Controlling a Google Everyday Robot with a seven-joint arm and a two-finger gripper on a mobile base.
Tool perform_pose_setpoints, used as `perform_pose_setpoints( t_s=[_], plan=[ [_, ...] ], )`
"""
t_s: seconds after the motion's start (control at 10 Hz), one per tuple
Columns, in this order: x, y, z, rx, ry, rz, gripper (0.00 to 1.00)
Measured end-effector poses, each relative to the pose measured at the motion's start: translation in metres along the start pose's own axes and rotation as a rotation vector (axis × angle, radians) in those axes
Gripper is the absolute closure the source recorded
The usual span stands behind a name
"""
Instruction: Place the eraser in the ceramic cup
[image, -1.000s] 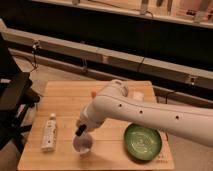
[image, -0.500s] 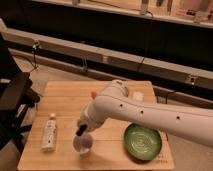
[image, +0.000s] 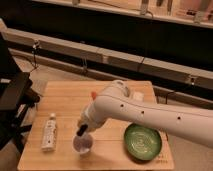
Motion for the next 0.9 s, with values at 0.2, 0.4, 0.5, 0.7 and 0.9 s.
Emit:
perform_pose_setpoints(
  t_s=[0.2,0.4,0.5,0.7,0.9],
  plan=[
    [0.000,0.000,0.000,-0.001,-0.003,0.002,0.97],
    [-0.005,0.005,0.001,-0.017,-0.017,0.024,0.97],
    [-0.009,0.008,0.002,-0.027,-0.025,0.033,0.97],
    [-0.017,0.011,0.006,-0.032,-0.049,0.037,0.97],
    [-0.024,0.015,0.012,-0.035,-0.078,0.036,0.94]
  ],
)
